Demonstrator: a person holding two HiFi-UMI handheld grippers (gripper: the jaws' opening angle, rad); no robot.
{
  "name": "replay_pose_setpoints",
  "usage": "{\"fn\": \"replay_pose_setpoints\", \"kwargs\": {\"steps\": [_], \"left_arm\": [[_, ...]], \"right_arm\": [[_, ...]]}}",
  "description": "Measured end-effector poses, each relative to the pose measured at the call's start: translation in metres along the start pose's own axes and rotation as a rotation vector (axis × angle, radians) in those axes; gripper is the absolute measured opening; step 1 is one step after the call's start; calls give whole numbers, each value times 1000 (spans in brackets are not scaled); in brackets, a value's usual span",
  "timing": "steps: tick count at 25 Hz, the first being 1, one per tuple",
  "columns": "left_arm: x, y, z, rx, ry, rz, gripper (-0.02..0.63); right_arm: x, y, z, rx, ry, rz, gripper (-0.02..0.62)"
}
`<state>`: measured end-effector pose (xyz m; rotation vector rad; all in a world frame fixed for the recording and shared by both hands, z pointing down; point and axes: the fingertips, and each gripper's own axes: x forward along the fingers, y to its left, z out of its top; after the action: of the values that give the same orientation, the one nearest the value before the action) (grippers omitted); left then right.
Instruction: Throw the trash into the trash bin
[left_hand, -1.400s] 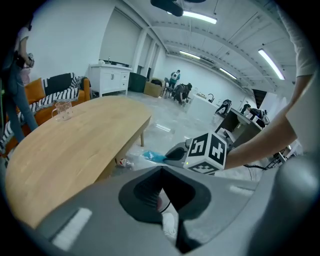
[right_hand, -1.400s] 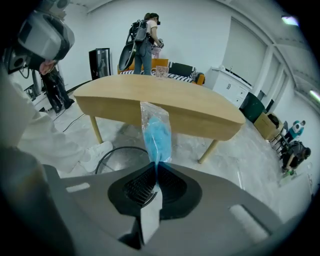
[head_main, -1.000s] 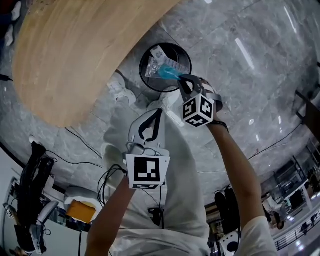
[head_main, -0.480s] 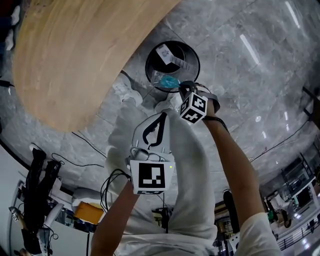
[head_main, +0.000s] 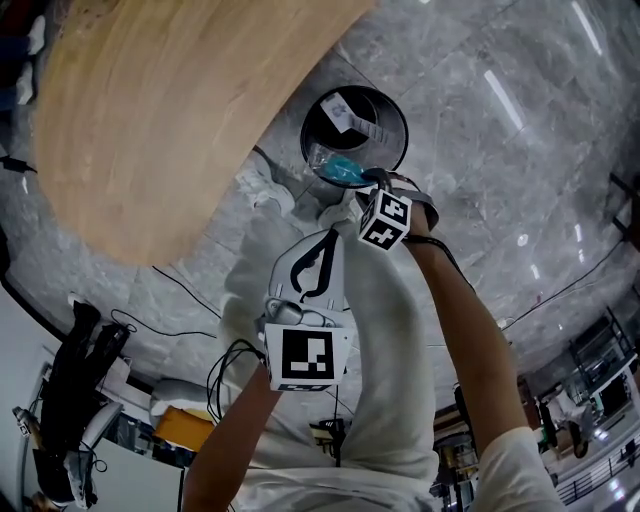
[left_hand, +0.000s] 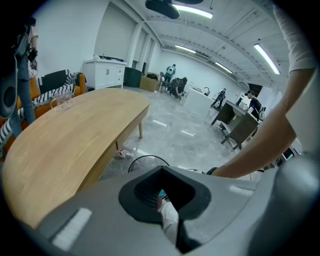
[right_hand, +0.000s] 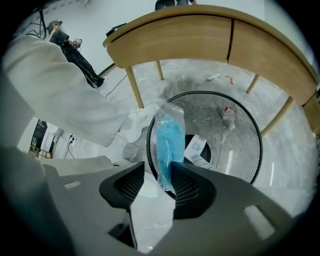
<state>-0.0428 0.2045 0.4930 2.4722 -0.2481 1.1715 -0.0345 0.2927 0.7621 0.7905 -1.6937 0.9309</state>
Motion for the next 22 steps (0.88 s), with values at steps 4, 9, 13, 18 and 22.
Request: {"fn": "replay_pose_setpoints", "kwargs": {"steps": [4, 9, 13, 18, 22], "left_arm": [[-5, -3, 14, 38, -21, -18, 0], [-14, -11, 23, 32, -19, -24, 0], [-20, -15, 39, 53, -29, -37, 0], [-30, -24, 61, 85, -41, -64, 0], [-38, -32, 77, 108, -48, -82, 0]], "right_arm": [[-11, 5, 5, 22, -19, 15, 207], [-32, 6, 8, 40, -33, -4, 233], [-49, 8, 10, 78, -44, -11, 232], [-79, 5, 17, 136, -71, -40, 229], [-108, 0, 24, 212, -128, -69, 229]]}}
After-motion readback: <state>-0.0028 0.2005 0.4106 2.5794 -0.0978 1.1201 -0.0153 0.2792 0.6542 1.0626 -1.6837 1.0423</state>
